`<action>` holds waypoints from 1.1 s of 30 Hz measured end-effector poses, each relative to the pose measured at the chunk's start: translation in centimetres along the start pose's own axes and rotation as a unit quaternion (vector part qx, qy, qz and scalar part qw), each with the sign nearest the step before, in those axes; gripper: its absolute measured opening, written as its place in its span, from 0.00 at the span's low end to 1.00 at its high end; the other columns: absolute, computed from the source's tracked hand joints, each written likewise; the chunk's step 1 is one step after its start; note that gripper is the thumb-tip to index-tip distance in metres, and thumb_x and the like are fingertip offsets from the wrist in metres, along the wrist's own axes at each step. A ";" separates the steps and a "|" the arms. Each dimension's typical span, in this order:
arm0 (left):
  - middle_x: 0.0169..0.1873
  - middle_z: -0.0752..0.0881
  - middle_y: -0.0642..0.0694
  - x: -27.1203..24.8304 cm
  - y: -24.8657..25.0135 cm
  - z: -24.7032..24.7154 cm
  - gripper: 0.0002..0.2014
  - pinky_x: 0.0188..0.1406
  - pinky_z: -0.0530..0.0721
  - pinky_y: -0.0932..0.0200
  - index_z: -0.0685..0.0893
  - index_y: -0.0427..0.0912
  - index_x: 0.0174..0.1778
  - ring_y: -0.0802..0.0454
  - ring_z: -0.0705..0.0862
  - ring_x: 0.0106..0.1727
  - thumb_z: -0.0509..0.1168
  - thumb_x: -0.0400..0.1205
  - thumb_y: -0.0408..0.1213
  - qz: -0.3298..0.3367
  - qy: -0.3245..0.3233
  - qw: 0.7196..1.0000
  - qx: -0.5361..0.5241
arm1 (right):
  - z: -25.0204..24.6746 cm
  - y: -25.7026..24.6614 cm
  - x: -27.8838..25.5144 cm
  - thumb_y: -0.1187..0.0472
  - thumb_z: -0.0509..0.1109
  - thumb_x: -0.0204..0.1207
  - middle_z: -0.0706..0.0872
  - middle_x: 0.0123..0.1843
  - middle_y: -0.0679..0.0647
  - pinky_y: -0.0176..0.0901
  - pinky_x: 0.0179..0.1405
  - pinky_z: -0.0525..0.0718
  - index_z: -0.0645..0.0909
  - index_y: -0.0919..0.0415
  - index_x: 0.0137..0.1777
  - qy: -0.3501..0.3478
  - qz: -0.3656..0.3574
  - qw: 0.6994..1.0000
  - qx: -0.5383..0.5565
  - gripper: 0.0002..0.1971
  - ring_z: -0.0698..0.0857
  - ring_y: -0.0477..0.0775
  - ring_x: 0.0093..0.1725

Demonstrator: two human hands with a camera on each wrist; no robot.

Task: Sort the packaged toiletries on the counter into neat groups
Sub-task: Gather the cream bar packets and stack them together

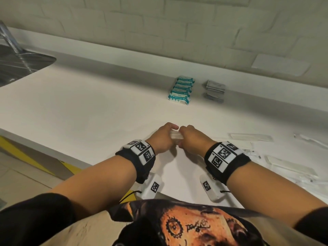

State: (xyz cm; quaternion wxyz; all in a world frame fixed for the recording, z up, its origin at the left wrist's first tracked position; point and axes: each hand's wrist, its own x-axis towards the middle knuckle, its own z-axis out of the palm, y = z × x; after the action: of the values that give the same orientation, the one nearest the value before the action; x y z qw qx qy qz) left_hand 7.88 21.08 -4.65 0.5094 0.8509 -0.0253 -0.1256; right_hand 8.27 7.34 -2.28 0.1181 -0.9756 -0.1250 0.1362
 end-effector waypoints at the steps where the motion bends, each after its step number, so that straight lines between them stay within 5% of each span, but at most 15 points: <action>1: 0.58 0.84 0.42 0.0 -0.1 0.2 0.24 0.59 0.83 0.53 0.74 0.46 0.66 0.46 0.85 0.55 0.71 0.75 0.30 -0.001 0.001 1.000 0.021 | 0.2 -0.1 0.0 0.56 0.68 0.79 0.74 0.64 0.62 0.48 0.51 0.79 0.70 0.61 0.72 -0.006 0.002 1.000 -0.006 0.23 0.83 0.63 0.56; 4: 0.56 0.85 0.40 0.2 0.1 0.5 0.20 0.57 0.84 0.48 0.76 0.45 0.61 0.44 0.85 0.53 0.70 0.74 0.29 0.002 0.007 0.999 0.041 | 0.6 -0.3 -0.3 0.56 0.65 0.80 0.73 0.63 0.61 0.50 0.47 0.79 0.69 0.60 0.71 -0.002 -0.003 1.000 -0.022 0.21 0.83 0.63 0.53; 8: 0.56 0.84 0.42 0.4 0.2 0.5 0.21 0.52 0.81 0.56 0.75 0.41 0.63 0.46 0.84 0.53 0.69 0.75 0.28 0.008 0.013 0.998 0.062 | 0.5 -0.4 -0.9 0.57 0.66 0.77 0.72 0.62 0.59 0.53 0.46 0.80 0.69 0.58 0.69 0.032 0.003 0.999 -0.039 0.21 0.82 0.63 0.54; 15: 0.59 0.81 0.38 0.7 0.1 0.9 0.24 0.42 0.76 0.66 0.70 0.40 0.69 0.50 0.80 0.50 0.61 0.77 0.23 0.007 0.000 0.999 0.047 | 0.1 -0.2 -1.2 0.65 0.60 0.81 0.72 0.63 0.61 0.47 0.41 0.75 0.68 0.64 0.71 -0.006 -0.019 1.000 -0.022 0.18 0.82 0.62 0.48; 20: 0.68 0.75 0.42 2.0 1.4 0.3 0.35 0.60 0.80 0.57 0.62 0.47 0.77 0.46 0.79 0.63 0.70 0.75 0.31 -0.026 0.054 0.998 0.009 | -1.9 0.7 -0.2 0.57 0.66 0.78 0.82 0.53 0.58 0.47 0.42 0.82 0.76 0.62 0.59 0.016 0.032 0.996 0.076 0.13 0.84 0.57 0.45; 22: 0.70 0.74 0.46 2.7 2.8 0.2 0.35 0.67 0.77 0.54 0.61 0.46 0.80 0.46 0.77 0.68 0.69 0.78 0.37 -0.028 0.087 0.995 -0.034 | -3.3 1.4 0.1 0.60 0.66 0.79 0.84 0.42 0.57 0.47 0.35 0.81 0.76 0.64 0.55 0.040 0.070 0.965 0.250 0.09 0.83 0.56 0.37; 26: 0.58 0.87 0.42 4.5 5.9 1.9 0.22 0.60 0.78 0.49 0.83 0.46 0.64 0.41 0.84 0.62 0.62 0.74 0.44 -0.008 0.022 0.992 -0.123 | -5.3 3.9 0.2 0.65 0.64 0.82 0.83 0.41 0.61 0.46 0.30 0.78 0.78 0.68 0.59 0.023 0.129 0.808 0.574 0.09 0.81 0.54 0.30; 30: 0.41 0.88 0.38 6.9 7.7 4.3 0.20 0.46 0.77 0.53 0.87 0.34 0.50 0.44 0.83 0.44 0.60 0.66 0.38 -0.022 0.011 0.984 -0.177 | -5.8 7.0 1.0 0.62 0.67 0.80 0.81 0.41 0.59 0.44 0.32 0.72 0.80 0.63 0.52 0.035 0.167 0.806 0.567 0.05 0.76 0.54 0.33; 33: 0.37 0.86 0.35 9.6 8.4 5.6 0.12 0.42 0.79 0.50 0.88 0.34 0.43 0.45 0.82 0.38 0.62 0.70 0.33 -0.039 -0.013 0.985 -0.168 | -6.2 9.7 2.7 0.54 0.65 0.81 0.83 0.38 0.56 0.47 0.39 0.73 0.81 0.58 0.46 0.071 0.219 0.807 0.543 0.09 0.78 0.56 0.37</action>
State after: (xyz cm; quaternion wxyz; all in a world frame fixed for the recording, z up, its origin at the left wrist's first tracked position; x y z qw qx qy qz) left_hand 16.58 10.61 -1.60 0.6398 0.7516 0.0227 -0.1586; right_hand 14.68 -2.21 0.33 0.6043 -0.7606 0.1951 0.1349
